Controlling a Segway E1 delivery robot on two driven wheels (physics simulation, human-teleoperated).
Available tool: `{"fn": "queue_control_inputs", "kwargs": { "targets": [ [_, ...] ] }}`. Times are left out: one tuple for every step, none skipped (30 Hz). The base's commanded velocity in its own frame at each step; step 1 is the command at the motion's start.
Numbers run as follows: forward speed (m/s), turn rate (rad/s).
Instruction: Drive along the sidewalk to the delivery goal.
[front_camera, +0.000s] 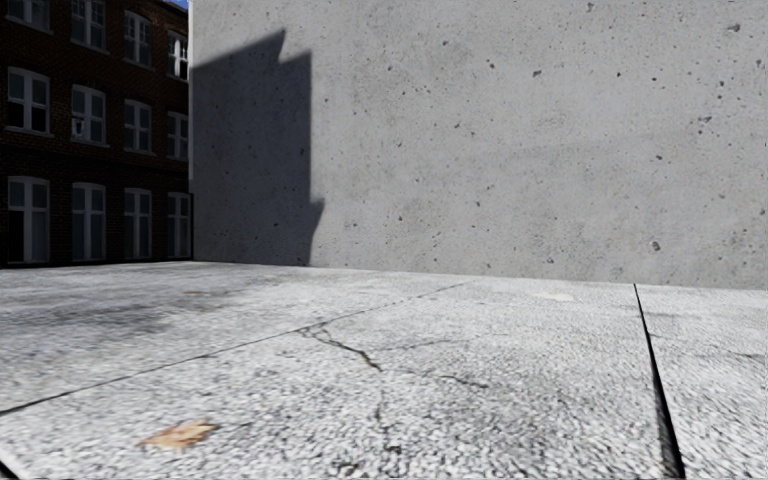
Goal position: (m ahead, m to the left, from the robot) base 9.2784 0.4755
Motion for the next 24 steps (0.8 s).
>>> {"fn": "queue_control_inputs", "kwargs": {
  "targets": [
    [2.0,0.27],
    [2.0,0.27],
    [2.0,0.26],
    [2.0,0.26],
    [2.0,0.13],
    [2.0,0.0],
    [2.0,0.0],
    [2.0,0.0],
    [2.0,0.0],
    [2.0,0.0],
    [2.0,0.0],
    [2.0,0.0],
    [2.0,0.0],
    [2.0,0.0],
    [2.0,0.0],
    [2.0,0.02],
    [2.0,0.11],
    [2.0,0.15],
    [2.0,0.15],
    [2.0,0.17],
    [2.0,0.17],
    [2.0,0.17],
    [2.0,0.17],
    [2.0,0.17]
  ]
}}
